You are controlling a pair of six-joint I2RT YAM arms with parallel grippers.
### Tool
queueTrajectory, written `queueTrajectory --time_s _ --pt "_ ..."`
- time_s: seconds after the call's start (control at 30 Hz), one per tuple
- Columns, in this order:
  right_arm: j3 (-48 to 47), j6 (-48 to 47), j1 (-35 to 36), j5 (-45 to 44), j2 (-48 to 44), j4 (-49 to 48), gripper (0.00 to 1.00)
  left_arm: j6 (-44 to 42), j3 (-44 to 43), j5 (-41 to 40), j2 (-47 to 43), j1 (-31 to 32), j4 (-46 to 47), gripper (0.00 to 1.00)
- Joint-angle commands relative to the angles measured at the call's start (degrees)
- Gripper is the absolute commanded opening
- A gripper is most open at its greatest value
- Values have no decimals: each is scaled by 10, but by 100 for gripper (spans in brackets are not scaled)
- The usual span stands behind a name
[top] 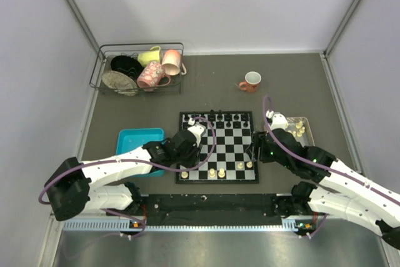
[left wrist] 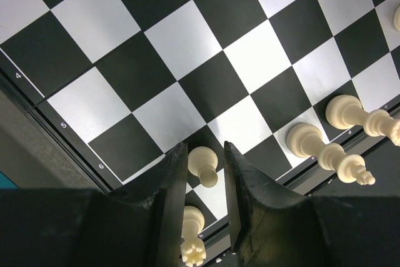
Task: Set up the chess pieces on the board
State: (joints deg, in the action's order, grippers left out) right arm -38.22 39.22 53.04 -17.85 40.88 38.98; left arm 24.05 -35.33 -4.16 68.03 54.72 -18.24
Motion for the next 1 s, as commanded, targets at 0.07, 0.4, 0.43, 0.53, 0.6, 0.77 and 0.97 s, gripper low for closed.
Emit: queueTrajectory --time_s 0.07,0.4,0.43,0.53,0.6,0.77,0.97 --pt "4 1 7 1 -5 -17 59 -5 -29 -16 -12 3 4 36" --pt "2 -5 7 14 29 -16 59 -15 -61 -51 -63 3 -30 40" --pt "1 -5 7 17 39 -15 59 -15 -61 -52 -69 3 -29 40" --pt "-5 -8 7 16 56 -16 59 -14 -61 -47 -91 3 -27 40" --pt "-5 1 7 -6 60 -11 59 -14 -58 -43 -110 3 -21 40" --pt "-30 13 -15 -56 81 25 59 -16 -40 -51 -153 3 -6 42" --pt "-60 -40 -165 -36 133 22 59 -6 -11 -55 -179 2 10 43"
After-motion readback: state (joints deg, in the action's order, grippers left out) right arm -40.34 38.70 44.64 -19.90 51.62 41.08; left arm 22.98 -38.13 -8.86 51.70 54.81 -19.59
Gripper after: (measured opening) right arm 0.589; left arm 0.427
